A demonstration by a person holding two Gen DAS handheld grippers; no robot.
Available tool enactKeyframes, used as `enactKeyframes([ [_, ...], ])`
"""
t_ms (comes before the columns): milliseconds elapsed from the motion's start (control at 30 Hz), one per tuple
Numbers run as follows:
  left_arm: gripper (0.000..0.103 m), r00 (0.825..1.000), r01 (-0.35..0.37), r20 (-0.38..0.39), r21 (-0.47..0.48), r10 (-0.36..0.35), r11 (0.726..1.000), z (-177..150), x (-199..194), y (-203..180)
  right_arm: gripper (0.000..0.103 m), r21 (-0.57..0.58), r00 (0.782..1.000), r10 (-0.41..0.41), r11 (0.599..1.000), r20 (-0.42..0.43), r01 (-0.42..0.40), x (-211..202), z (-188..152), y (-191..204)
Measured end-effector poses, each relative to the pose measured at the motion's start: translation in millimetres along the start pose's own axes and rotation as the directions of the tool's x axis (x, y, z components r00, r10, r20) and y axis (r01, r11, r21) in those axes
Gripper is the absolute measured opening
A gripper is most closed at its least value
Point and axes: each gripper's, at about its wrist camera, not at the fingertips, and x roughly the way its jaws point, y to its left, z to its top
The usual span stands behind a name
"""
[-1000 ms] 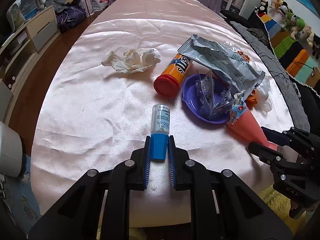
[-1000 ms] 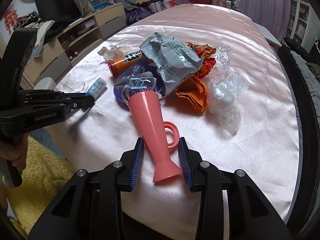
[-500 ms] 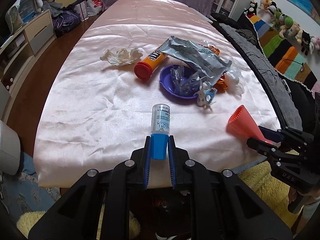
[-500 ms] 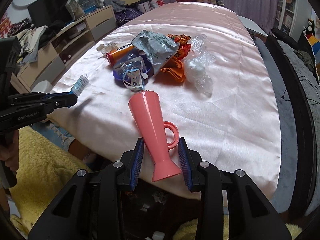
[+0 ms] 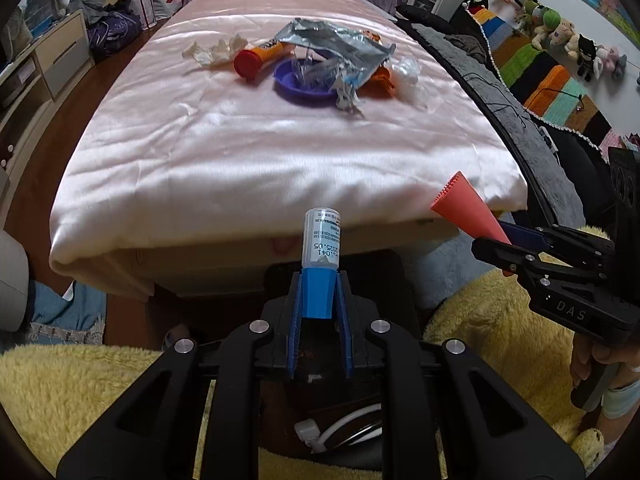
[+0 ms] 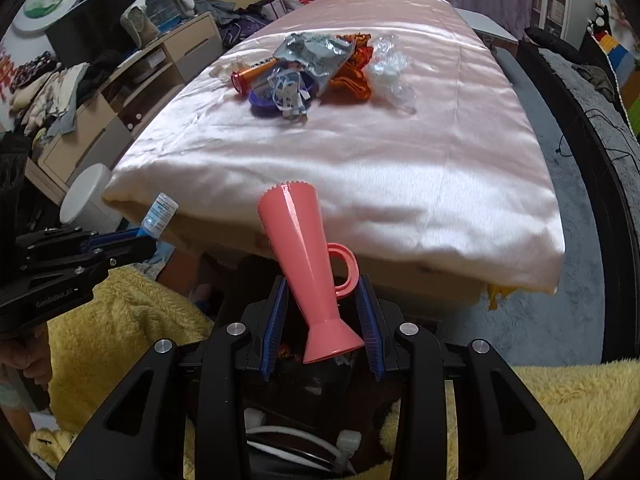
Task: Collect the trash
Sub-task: 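Lower bottle and pink cup into the black bin and open both tools, then move both tools back over the table toward the plastic bag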
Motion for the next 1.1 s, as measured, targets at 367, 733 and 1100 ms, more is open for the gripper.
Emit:
enactKeyframes([
  [367,0.015,0.989,0.039,-0.14,0.007,-0.037,0.999,-45,44,-9,0.036,0.058,0.993,-0.029,0.998,-0.114,0.036,40,-35,7],
  [733,0.016,0.975,0.05,-0.219,0.004,-0.048,0.999,-53,67,-12,0.039,0.105,0.985,0.033,0.994,-0.171,-0.015,58,-37,6],
  [1100,0.058,0.99,0.0,-0.144,-0.013,-0.001,1.0,-35,48,-1,0.077,0.122,0.999,-0.014,0.992,-0.05,0.02,29,-15,-4],
])
